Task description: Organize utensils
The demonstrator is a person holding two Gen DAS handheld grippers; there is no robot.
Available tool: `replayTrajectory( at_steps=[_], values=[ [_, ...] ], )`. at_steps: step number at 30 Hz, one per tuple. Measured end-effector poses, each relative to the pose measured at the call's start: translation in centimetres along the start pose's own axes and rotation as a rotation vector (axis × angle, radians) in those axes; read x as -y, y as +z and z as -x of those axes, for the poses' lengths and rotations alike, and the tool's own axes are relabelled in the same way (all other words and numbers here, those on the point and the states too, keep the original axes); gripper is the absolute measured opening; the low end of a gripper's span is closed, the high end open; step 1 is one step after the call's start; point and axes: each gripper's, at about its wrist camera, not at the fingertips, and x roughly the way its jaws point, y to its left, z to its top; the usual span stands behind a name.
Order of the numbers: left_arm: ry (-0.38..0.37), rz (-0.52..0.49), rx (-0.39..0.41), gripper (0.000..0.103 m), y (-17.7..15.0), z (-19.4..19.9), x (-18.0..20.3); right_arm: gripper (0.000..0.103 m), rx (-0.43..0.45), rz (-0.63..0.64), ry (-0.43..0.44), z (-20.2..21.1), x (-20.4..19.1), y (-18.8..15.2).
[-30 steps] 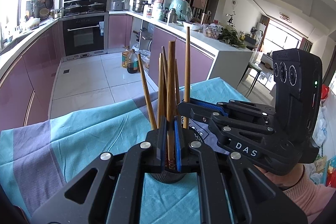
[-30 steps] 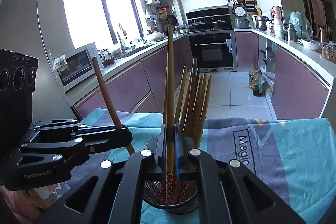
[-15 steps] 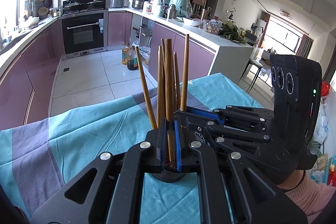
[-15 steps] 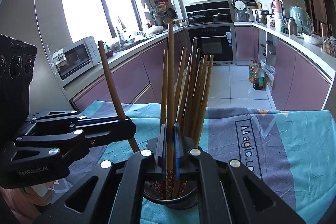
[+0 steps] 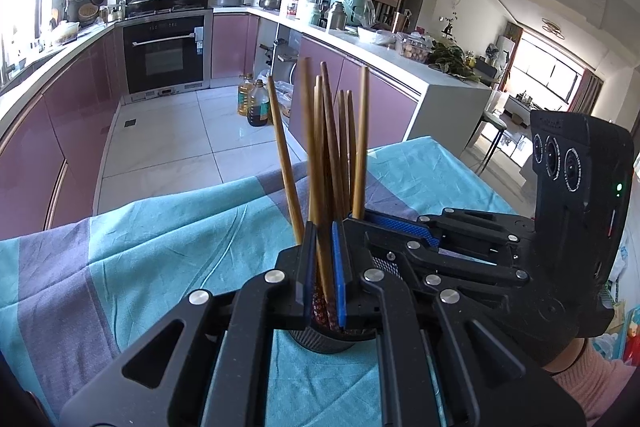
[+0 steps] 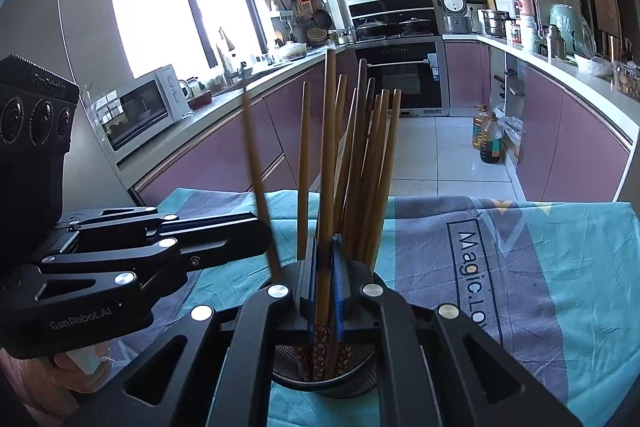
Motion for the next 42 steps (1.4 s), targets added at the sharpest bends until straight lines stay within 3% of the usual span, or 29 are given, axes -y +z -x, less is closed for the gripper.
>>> replayTrajectory(
  at_steps=[8, 11, 16, 18, 20, 27, 31, 36, 42],
  values=[
    [0.004, 0.006, 0.007, 0.008, -0.4, -0.6, -0.6, 0.008, 0.001, 0.000, 0.001, 0.1, -0.1, -0.2],
    [0.014, 0.008, 0.022, 0.013, -1.1, -0.1, -0.5, 0.009, 0.004, 0.004, -0.001, 0.2, -0.2, -0.3],
    [0.095, 0.021, 0.100, 0.036, -2.5, 1.7, -1.3, 0.027, 0.032, 0.013, -0.028, 1.2, -0.4, -1.2],
    [0.143, 0.020, 0.144, 0.057, -3.3, 2.8, -1.5, 0.034, 0.042, 0.018, -0.040, 1.5, -0.6, -1.8],
    [0.174, 0.029, 0.176, 0.071, -4.0, 3.8, -1.8, 0.043, 0.057, 0.031, -0.055, 1.9, -1.0, -2.5],
    [0.305, 0.043, 0.288, 0.097, -7.8, 6.7, -2.8, 0.070, 0.115, 0.118, -0.112, 3.3, -3.1, -4.2],
    [0.355, 0.054, 0.352, 0.097, -9.8, 8.3, -2.8, 0.093, 0.158, 0.163, -0.141, 4.0, -4.4, -5.2],
    [0.450, 0.059, 0.380, 0.097, -11.2, 9.4, -2.9, 0.096, 0.192, 0.184, -0.149, 4.5, -5.7, -5.9],
    [0.509, 0.080, 0.420, 0.097, -12.6, 11.1, -2.9, 0.096, 0.210, 0.146, -0.145, 4.9, -5.8, -6.4]
  ],
)
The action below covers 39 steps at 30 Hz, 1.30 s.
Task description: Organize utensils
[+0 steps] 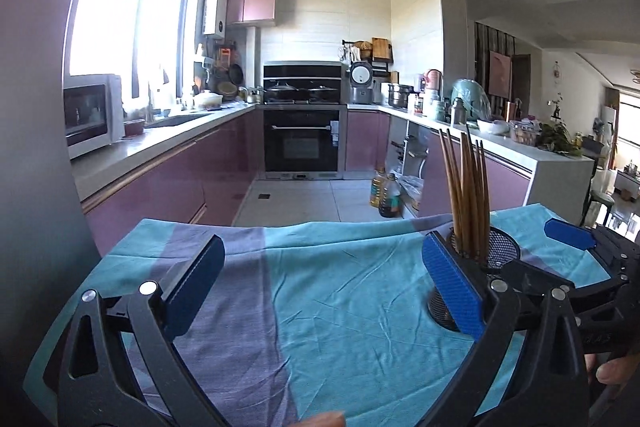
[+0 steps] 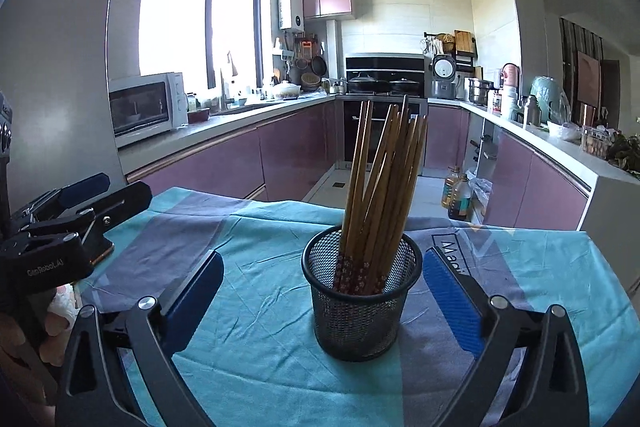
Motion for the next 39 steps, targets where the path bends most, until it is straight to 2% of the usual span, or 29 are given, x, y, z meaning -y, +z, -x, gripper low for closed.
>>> replayTrajectory(
  at_steps=[16, 39],
  values=[
    [0.061, 0.007, 0.047, 0.097, -0.5, 1.7, -0.7, 0.096, 0.077, -0.011, -0.031, 1.5, -0.4, -0.1],
    [0.073, 0.020, 0.064, 0.097, -0.3, 2.1, -0.8, 0.096, 0.103, -0.019, -0.041, 1.7, -0.5, 0.0]
  ],
)
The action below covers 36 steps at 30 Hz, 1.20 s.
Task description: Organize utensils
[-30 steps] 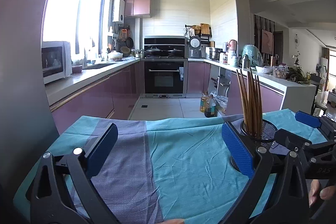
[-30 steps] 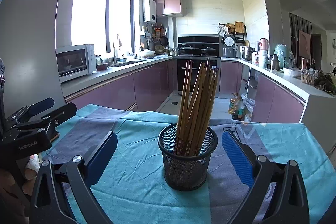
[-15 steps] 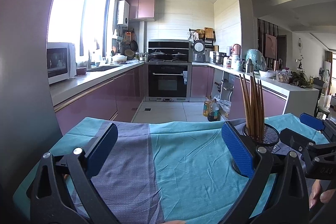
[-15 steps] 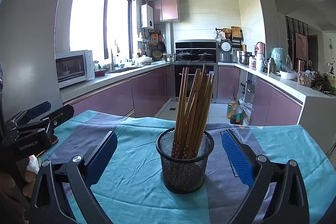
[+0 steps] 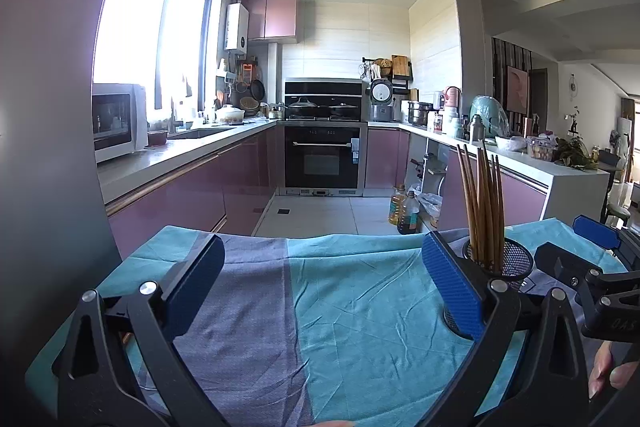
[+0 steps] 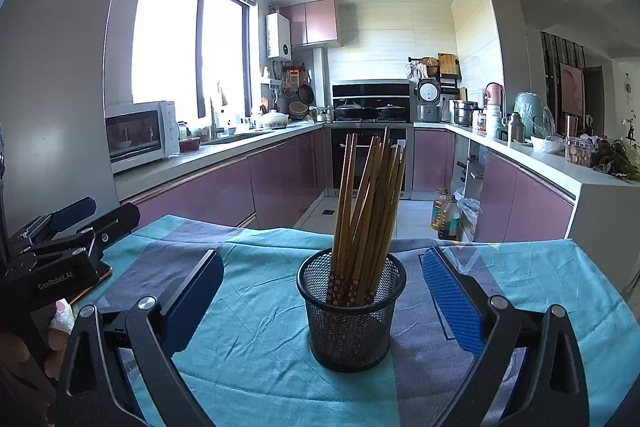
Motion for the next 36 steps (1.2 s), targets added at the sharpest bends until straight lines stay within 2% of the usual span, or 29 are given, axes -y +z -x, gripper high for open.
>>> replayTrajectory(
  at_steps=[36],
  values=[
    [-0.001, 0.007, 0.009, 0.097, 0.30, 0.09, -0.23, 0.096, 0.001, -0.011, 0.007, -0.26, 0.04, -0.18]
  ],
)
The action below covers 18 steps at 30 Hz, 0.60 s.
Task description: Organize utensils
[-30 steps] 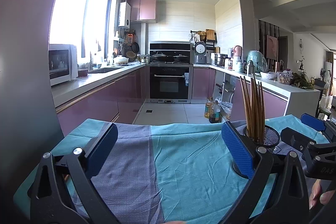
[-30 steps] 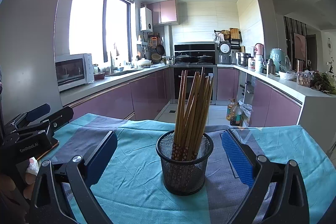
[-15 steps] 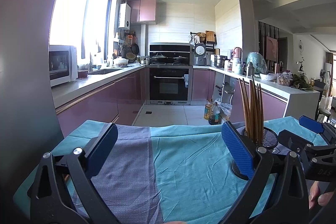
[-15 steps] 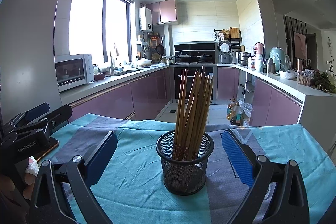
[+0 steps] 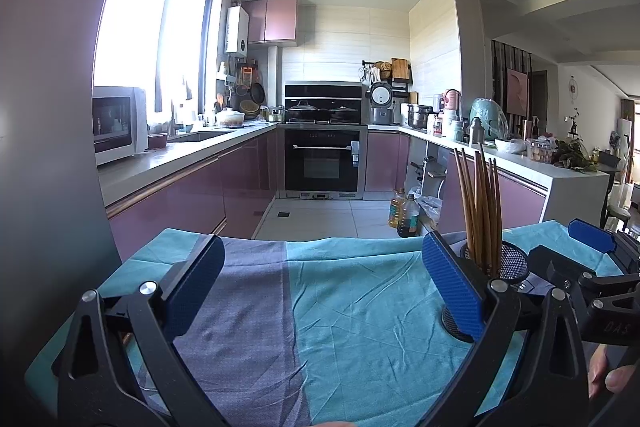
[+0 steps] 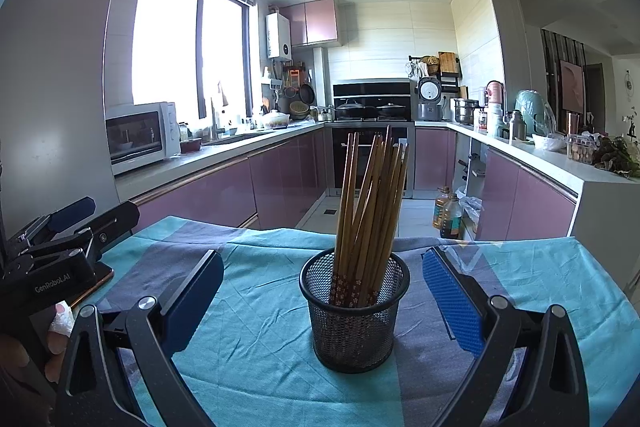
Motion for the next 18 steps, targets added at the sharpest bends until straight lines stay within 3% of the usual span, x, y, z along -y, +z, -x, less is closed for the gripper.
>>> replayTrajectory(
  at_steps=[18],
  values=[
    [0.001, -0.001, 0.004, 0.097, -0.06, 0.05, -0.05, 0.096, -0.002, -0.003, -0.001, -0.09, -0.05, 0.08]
  ],
)
